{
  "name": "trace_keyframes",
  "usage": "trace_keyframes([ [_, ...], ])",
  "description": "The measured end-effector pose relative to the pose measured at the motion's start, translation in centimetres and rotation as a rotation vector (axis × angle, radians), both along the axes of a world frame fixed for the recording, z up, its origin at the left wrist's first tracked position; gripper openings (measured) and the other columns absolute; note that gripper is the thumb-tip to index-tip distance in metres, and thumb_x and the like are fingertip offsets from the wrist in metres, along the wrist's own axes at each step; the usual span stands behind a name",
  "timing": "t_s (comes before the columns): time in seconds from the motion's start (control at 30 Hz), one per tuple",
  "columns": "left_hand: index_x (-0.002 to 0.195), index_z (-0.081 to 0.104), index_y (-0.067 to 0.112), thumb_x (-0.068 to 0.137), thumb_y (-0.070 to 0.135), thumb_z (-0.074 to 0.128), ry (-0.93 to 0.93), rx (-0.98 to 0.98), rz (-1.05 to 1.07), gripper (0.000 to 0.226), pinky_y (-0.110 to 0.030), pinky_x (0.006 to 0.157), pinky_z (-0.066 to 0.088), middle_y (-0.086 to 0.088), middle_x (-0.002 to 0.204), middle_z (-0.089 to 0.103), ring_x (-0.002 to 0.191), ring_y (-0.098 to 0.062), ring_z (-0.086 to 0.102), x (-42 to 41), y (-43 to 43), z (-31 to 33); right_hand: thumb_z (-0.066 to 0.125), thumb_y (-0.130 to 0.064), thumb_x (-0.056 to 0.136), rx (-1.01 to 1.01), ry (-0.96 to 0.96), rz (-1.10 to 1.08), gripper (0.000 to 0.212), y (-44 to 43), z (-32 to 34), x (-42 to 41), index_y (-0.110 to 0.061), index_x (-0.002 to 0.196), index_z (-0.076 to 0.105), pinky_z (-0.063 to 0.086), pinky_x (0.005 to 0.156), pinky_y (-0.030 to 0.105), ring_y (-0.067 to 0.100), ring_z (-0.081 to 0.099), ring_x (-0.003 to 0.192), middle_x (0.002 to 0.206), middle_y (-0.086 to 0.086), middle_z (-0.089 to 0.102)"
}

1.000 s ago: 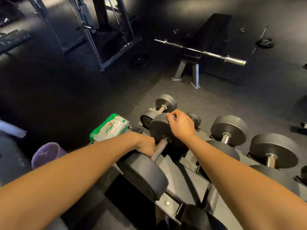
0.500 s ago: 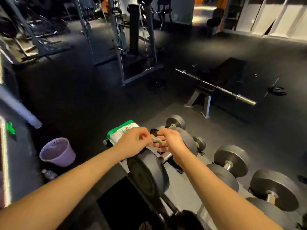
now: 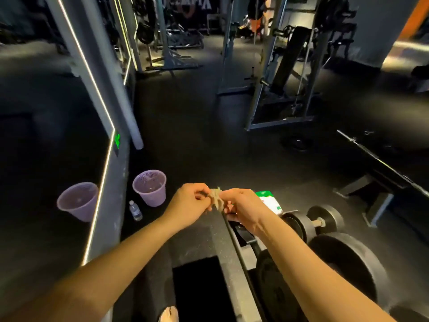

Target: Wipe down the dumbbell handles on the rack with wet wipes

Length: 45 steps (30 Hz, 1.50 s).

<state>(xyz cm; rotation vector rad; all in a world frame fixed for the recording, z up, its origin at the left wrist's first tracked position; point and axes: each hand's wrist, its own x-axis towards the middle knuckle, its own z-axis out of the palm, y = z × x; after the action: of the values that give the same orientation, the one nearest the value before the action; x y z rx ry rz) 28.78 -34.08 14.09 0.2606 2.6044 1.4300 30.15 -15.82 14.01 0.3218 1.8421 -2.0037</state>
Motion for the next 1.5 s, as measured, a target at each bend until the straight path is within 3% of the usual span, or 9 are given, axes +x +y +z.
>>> trace_keyframes([
  [0.2, 0.086, 0.077, 0.029, 0.094, 0.019, 0.071, -0.125, -0.132, 0.042, 0.014, -0.034, 0.086, 0.058, 0.007, 0.084, 0.075, 0.085, -0.011, 0.071, -7.3, -11.2, -4.5, 0.063, -0.018, 0.098, -0.077, -0.059, -0.084, 0.019, -9.1, -3.3, -10.7, -0.003, 0.104, 0.074, 0.053, 0.063, 0.029, 0.012, 0.061, 0.065, 0.078, 0.007, 0.069],
  [0.43, 0.097, 0.076, 0.01, 0.096, 0.036, 0.07, -0.244, 0.091, 0.227, 0.026, -0.018, 0.061, 0.052, -0.001, 0.076, 0.069, 0.068, -0.01, 0.062, -19.4, -21.3, -5.6, 0.06, -0.013, 0.1, -0.077, -0.146, -0.119, 0.017, -18.1, -4.8, -23.4, -0.003, 0.107, 0.072, 0.06, 0.071, 0.036, 0.023, 0.07, 0.083, 0.088, 0.013, 0.072],
  [0.6, 0.099, 0.069, 0.019, 0.087, 0.028, 0.081, -0.148, 0.012, 0.187, 0.019, -0.032, 0.075, 0.058, 0.002, 0.086, 0.073, 0.078, -0.007, 0.07, -27.1, -23.2, -4.7, 0.058, -0.004, 0.098, 0.036, -0.085, -0.003, 0.012, -23.6, -3.1, -29.2, -0.005, 0.104, 0.069, 0.063, 0.081, 0.039, 0.023, 0.072, 0.083, 0.09, 0.012, 0.074],
  [0.73, 0.103, 0.063, 0.036, 0.089, 0.023, 0.078, -0.111, -0.022, 0.179, 0.025, -0.017, 0.065, 0.049, 0.011, 0.079, 0.07, 0.068, 0.003, 0.068, -34.3, -23.6, -5.2, 0.051, -0.024, 0.106, 0.073, -0.087, 0.069, 0.027, -25.6, -3.5, -36.3, -0.006, 0.113, 0.07, 0.063, 0.085, 0.044, 0.026, 0.075, 0.09, 0.103, 0.016, 0.076],
  [0.87, 0.08, 0.063, 0.035, 0.09, 0.029, 0.077, -0.067, -0.187, 0.199, 0.018, -0.025, 0.073, 0.048, 0.01, 0.076, 0.068, 0.074, -0.006, 0.066, -42.2, -24.8, -6.6, 0.057, -0.048, 0.101, 0.089, -0.138, 0.183, 0.044, -26.5, -5.2, -44.8, -0.009, 0.115, 0.071, 0.063, 0.081, 0.043, 0.029, 0.076, 0.094, 0.103, 0.013, 0.077],
  [0.97, 0.076, 0.065, 0.028, 0.088, 0.031, 0.078, -0.048, -0.275, 0.208, 0.018, -0.031, 0.077, 0.05, 0.003, 0.079, 0.067, 0.078, -0.015, 0.064, -47.8, -25.9, -7.5, 0.067, -0.044, 0.096, 0.159, -0.134, 0.307, 0.038, -27.3, -6.4, -51.2, -0.009, 0.111, 0.073, 0.063, 0.079, 0.038, 0.021, 0.077, 0.083, 0.095, 0.007, 0.078],
  [1.1, 0.095, 0.073, 0.019, 0.086, 0.032, 0.077, -0.171, -0.405, 0.21, 0.016, -0.037, 0.091, 0.054, 0.0, 0.093, 0.073, 0.092, -0.022, 0.068, -54.8, -27.8, -9.7, 0.077, -0.024, 0.089, 0.325, -0.127, 0.399, 0.031, -29.0, -9.3, -60.0, -0.003, 0.111, 0.073, 0.044, 0.045, 0.019, 0.004, 0.058, 0.046, 0.069, 0.002, 0.066],
  [1.43, 0.09, 0.078, 0.018, 0.076, 0.009, 0.085, -0.672, 0.358, 0.867, 0.018, -0.053, 0.091, 0.06, -0.009, 0.096, 0.077, 0.096, -0.033, 0.074, -66.5, -33.1, -21.5, 0.073, -0.01, 0.092, 0.395, -0.29, 0.432, 0.009, -37.4, -22.4, -73.7, -0.012, 0.099, 0.068, 0.058, 0.05, 0.031, 0.027, 0.073, 0.082, 0.103, 0.018, 0.073],
  [1.5, 0.108, 0.076, 0.01, 0.08, 0.016, 0.085, -0.787, 0.492, 0.966, 0.03, -0.053, 0.092, 0.06, -0.013, 0.101, 0.076, 0.096, -0.033, 0.074, -69.1, -34.5, -24.1, 0.077, -0.013, 0.089, 0.412, -0.339, 0.407, 0.014, -39.6, -25.8, -75.8, -0.012, 0.099, 0.067, 0.06, 0.052, 0.033, 0.028, 0.075, 0.082, 0.101, 0.016, 0.073],
])
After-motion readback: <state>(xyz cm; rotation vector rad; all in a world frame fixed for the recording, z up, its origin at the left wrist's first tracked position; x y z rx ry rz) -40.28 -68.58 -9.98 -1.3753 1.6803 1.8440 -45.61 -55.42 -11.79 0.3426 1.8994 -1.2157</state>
